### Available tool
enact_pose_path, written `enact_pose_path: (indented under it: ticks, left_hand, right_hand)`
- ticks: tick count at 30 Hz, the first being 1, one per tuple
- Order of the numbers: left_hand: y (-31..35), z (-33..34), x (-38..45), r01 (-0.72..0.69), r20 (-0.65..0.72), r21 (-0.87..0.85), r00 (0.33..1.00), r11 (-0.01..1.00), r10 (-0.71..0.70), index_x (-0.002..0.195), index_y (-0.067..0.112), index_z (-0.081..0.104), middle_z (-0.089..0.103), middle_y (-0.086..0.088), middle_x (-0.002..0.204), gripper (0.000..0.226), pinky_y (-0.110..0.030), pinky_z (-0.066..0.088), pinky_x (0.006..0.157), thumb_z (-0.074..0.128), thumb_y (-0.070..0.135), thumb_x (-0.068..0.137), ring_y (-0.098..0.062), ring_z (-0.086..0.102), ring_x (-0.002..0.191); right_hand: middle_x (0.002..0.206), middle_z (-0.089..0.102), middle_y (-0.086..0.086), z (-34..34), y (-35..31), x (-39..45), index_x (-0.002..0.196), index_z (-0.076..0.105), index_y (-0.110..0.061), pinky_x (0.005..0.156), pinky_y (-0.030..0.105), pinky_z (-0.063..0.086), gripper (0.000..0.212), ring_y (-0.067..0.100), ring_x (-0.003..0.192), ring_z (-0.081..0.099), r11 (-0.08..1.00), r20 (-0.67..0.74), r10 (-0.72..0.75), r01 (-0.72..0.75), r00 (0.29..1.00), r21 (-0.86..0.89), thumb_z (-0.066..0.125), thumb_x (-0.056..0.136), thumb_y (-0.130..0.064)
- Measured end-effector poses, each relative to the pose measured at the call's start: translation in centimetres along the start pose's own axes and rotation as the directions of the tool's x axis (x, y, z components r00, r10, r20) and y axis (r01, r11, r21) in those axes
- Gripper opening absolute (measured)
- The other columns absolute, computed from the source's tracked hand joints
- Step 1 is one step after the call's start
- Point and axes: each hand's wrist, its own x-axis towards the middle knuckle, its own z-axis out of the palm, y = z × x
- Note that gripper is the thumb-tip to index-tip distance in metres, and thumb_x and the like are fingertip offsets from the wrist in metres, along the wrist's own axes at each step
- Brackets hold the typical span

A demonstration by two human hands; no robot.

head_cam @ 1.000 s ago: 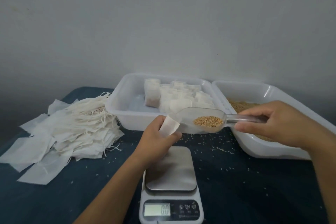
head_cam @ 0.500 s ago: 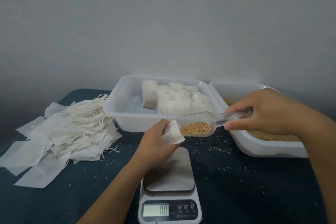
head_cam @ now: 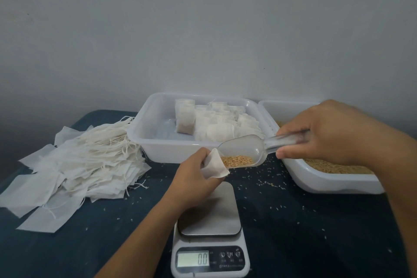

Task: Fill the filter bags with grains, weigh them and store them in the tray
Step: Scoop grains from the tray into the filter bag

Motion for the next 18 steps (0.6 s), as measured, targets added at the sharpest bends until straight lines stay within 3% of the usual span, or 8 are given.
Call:
enact_pose_path:
  ticks: [6,14,18]
  left_hand:
    - [0.2,0.0,0.0,0.013,-0.006,-0.034,1.0,0.999,-0.013,0.101,0.035,0.055,0.064,0.016,0.1,0.034,-0.005,0.045,0.062,0.083,0.036,0.083,-0.006,0.063,0.089]
    - [0.0,0.1,0.0,0.032,-0.022,-0.055,0.999,0.998,-0.033,0.1,0.036,0.055,0.063,0.017,0.1,0.033,-0.003,0.043,0.06,0.082,0.037,0.082,-0.008,0.062,0.089]
    - [-0.1,0.0,0.1,0.032,-0.046,-0.08,0.998,0.996,-0.036,0.098,0.034,0.057,0.064,0.015,0.095,0.03,-0.005,0.043,0.061,0.082,0.035,0.081,-0.001,0.061,0.083]
  right_hand:
    - [0.084,0.069,-0.024,-0.3,-0.1,-0.1,0.103,0.059,-0.072,0.075,0.033,0.054,0.04,0.002,0.082,0.06,0.997,-0.072,-0.022,0.017,0.997,-0.078,0.055,0.064,-0.083]
    - [0.101,0.063,-0.023,0.2,-1.2,-0.9,0.118,0.06,-0.063,0.07,0.029,0.044,0.056,0.009,0.097,0.062,0.933,-0.15,-0.08,0.021,0.986,-0.36,0.036,0.071,-0.082]
    - [0.077,0.065,-0.016,1.3,-0.2,-1.4,0.098,0.078,-0.046,0.053,0.026,0.039,0.029,0.021,0.072,0.065,0.933,-0.351,-0.241,0.116,0.905,-0.341,0.072,0.072,-0.058]
